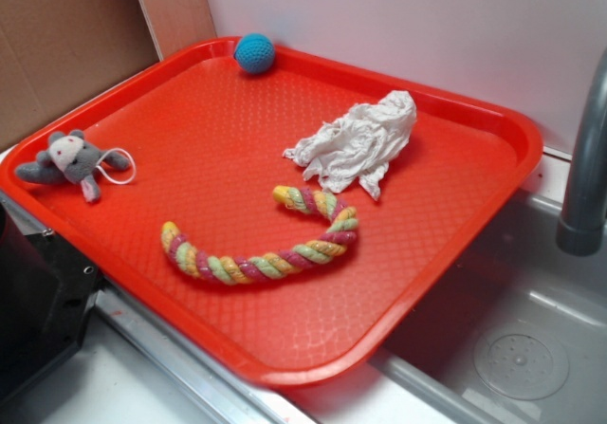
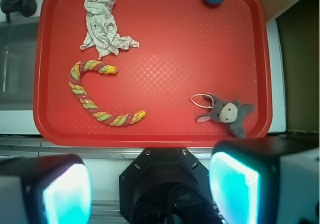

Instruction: Grab the gray animal.

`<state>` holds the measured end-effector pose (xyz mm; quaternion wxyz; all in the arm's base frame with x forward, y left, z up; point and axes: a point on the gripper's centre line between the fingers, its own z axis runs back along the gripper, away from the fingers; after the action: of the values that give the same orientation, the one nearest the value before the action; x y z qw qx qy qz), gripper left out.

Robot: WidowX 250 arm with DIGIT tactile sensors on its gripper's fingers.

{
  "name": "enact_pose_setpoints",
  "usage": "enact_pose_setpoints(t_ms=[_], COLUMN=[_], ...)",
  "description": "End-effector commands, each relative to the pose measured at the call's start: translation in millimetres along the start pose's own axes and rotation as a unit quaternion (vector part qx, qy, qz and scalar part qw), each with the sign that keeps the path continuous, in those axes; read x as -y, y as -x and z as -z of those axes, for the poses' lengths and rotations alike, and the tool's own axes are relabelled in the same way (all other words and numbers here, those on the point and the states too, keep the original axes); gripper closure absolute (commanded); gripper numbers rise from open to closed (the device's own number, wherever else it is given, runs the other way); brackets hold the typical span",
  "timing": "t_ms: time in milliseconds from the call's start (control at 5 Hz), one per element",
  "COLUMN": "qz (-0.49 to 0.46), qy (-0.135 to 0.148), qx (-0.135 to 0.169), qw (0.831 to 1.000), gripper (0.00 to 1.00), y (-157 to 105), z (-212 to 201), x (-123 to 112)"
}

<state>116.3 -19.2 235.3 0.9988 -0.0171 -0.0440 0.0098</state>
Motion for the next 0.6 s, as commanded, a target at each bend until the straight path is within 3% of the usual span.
enact_pose_setpoints(t_ms=[0, 400], qz=[0.000, 0.007], qy=[0.000, -0.004], qx=[0.000, 0.000], qw=[1.000, 1.000], gripper=[0.00, 0.00], y=[0, 6], z=[0, 16], x=[0, -29])
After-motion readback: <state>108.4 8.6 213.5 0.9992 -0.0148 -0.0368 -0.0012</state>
